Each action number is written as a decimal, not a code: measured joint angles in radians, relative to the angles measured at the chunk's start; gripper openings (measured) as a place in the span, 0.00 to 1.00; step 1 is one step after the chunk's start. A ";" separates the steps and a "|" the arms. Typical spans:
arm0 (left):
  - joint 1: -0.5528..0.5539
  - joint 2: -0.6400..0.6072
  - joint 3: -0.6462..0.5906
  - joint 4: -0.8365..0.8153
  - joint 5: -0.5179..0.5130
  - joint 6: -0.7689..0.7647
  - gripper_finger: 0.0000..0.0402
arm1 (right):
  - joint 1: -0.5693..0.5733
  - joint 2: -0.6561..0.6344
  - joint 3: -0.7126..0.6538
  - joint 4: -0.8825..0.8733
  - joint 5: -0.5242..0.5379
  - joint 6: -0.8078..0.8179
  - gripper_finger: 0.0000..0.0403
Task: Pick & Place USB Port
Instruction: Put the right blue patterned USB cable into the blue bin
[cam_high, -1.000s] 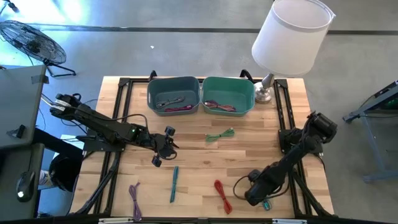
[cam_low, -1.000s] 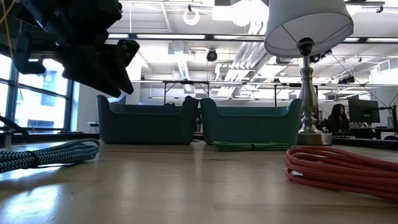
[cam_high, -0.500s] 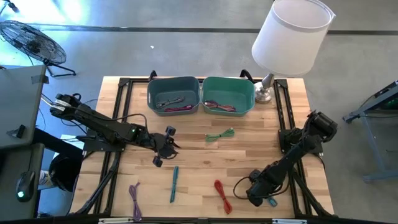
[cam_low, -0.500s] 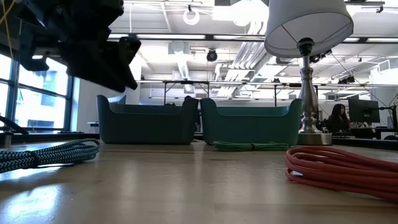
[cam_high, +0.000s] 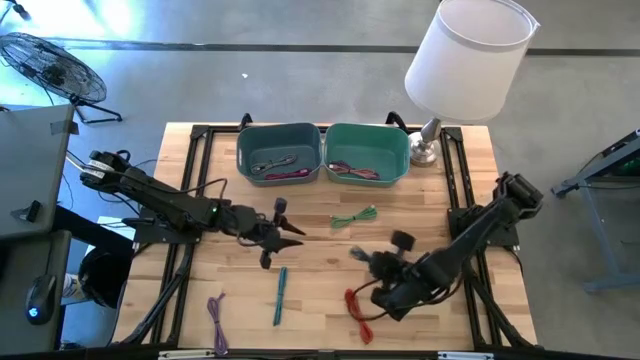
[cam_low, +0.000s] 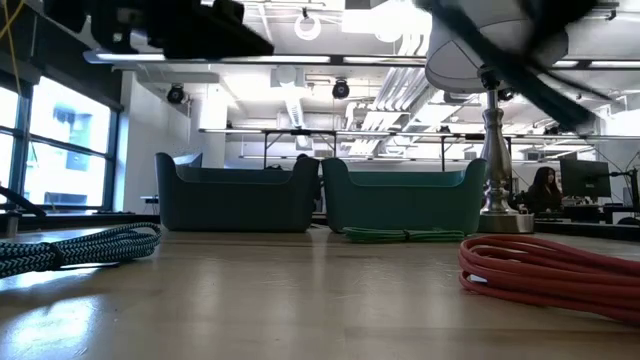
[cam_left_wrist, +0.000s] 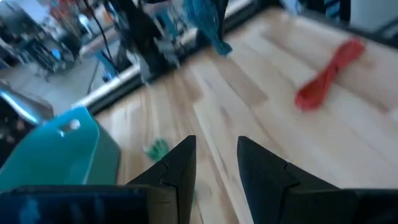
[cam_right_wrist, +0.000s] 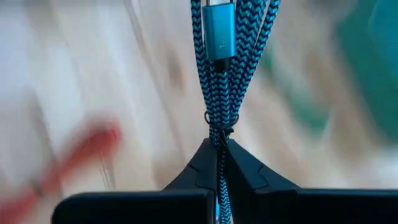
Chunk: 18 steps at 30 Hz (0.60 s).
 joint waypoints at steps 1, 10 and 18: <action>0.000 0.000 0.000 0.028 0.008 0.000 0.28 | 0.000 -0.004 0.039 0.006 0.056 -0.071 0.01; 0.027 0.000 0.000 0.300 0.235 -0.079 0.28 | -0.031 -0.004 0.147 0.187 0.228 -0.679 0.01; 0.082 0.019 0.025 0.261 0.219 -0.129 0.29 | -0.089 -0.004 0.130 0.378 0.076 -0.927 0.01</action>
